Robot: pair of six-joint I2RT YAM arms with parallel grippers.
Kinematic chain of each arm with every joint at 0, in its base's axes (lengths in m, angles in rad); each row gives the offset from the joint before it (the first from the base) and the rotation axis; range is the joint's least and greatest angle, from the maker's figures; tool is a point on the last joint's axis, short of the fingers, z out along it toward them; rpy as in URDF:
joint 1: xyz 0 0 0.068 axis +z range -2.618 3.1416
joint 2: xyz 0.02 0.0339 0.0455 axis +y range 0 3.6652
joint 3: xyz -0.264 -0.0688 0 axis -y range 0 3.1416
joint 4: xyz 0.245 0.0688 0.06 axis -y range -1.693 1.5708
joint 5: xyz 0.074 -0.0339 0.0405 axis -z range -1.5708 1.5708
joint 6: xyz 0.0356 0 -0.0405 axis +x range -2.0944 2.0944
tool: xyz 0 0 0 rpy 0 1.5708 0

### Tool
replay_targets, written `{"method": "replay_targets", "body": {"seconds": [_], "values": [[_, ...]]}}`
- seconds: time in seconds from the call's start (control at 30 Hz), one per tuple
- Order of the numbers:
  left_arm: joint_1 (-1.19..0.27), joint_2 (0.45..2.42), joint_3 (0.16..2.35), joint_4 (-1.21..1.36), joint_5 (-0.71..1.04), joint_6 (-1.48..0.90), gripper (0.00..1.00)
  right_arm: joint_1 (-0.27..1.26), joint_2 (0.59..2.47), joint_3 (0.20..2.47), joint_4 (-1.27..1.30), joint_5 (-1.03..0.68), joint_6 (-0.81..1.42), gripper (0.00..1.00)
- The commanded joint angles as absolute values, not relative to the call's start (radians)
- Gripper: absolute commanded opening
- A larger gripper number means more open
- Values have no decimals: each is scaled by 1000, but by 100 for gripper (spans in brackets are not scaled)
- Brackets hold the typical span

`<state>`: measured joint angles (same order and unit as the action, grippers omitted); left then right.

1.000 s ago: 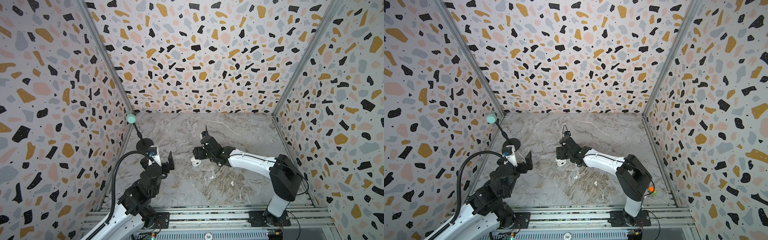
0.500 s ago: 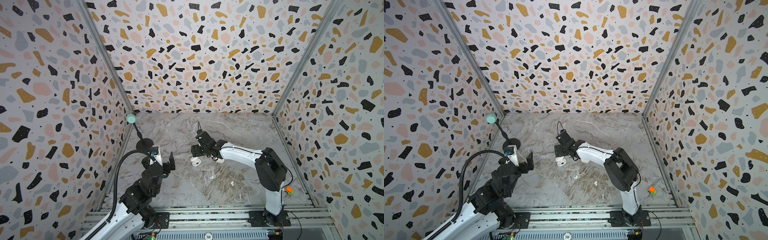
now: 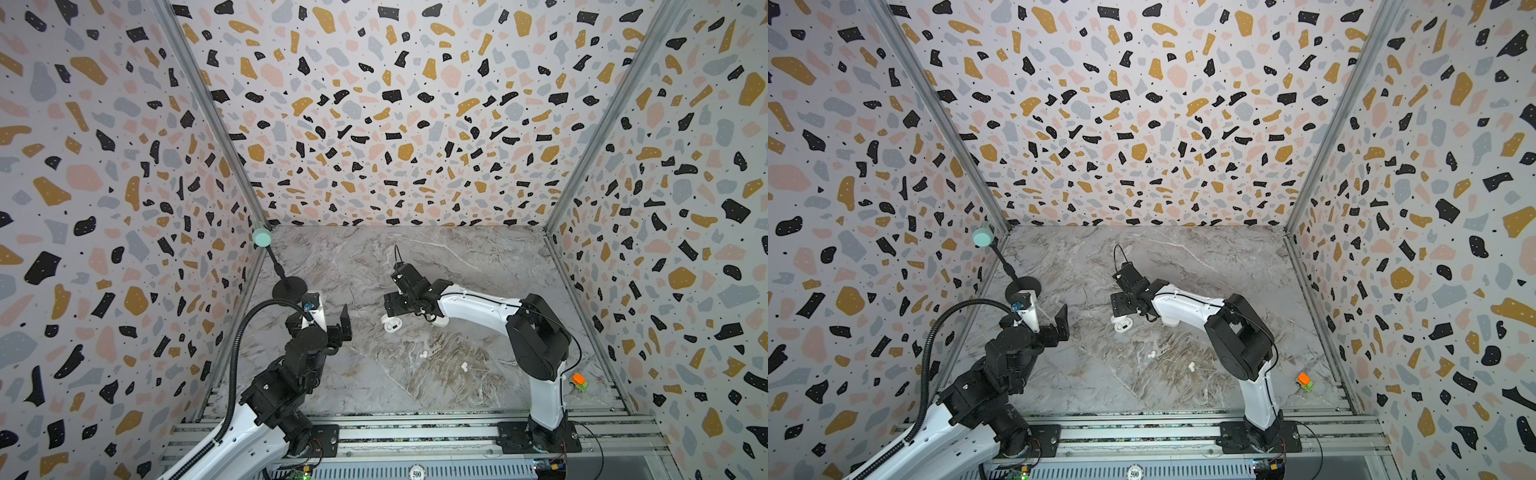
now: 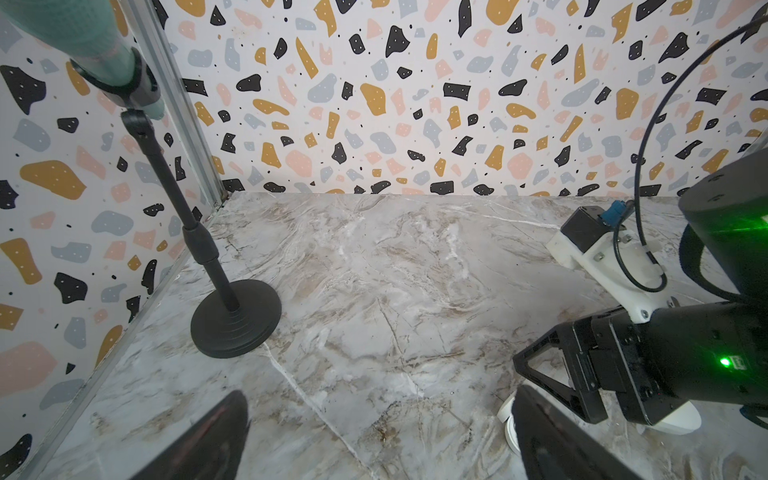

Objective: Insert the wireless bluetooth earbuds into the charging case
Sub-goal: 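Raise the open right gripper up and away from the case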

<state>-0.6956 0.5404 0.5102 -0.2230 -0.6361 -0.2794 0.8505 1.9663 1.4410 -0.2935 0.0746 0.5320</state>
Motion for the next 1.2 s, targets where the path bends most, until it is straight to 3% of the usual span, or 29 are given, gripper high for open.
{"method": "replay_targets", "body": {"seconds": [0.0, 1.17], "values": [[-690, 541, 518, -183, -632, -270, 100, 847, 1968, 1472, -327, 77, 522, 82], [-690, 541, 518, -183, -620, -268, 100, 847, 1981, 1441, -332, 87, 534, 82]]}}
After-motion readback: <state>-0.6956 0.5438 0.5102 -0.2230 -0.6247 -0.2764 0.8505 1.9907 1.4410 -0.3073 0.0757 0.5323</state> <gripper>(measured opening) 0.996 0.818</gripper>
